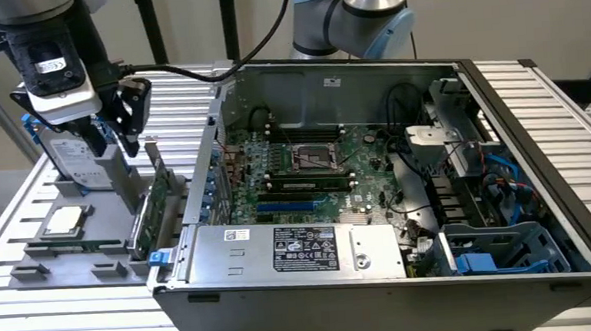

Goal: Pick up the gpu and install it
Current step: 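Pick up the gpu and move the gpu toward the slot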

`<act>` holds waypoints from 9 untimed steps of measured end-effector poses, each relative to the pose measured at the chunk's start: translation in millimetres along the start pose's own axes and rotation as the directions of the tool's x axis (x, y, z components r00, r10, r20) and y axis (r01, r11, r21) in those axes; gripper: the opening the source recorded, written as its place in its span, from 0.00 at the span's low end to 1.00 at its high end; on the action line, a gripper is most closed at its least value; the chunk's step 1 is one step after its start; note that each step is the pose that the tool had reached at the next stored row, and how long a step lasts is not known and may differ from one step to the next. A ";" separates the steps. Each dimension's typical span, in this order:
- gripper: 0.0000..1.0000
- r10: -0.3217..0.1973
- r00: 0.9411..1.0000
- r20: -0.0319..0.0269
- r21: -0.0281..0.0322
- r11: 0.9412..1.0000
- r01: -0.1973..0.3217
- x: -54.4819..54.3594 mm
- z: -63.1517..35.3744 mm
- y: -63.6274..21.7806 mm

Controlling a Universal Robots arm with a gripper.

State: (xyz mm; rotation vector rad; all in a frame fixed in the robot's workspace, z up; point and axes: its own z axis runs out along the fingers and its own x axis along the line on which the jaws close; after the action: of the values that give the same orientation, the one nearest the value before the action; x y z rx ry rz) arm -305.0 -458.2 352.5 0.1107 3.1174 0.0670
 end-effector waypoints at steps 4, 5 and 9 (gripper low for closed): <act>1.00 0.000 1.000 0.000 0.000 1.000 0.000 0.2 7.1 -0.3; 1.00 0.000 1.000 0.000 0.000 1.000 0.000 0.2 9.0 -0.4; 1.00 0.000 1.000 0.000 0.000 1.000 0.000 0.3 16.2 -0.7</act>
State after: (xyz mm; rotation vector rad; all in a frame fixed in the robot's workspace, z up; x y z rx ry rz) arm -305.0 -458.2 336.3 0.1107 3.1175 0.0669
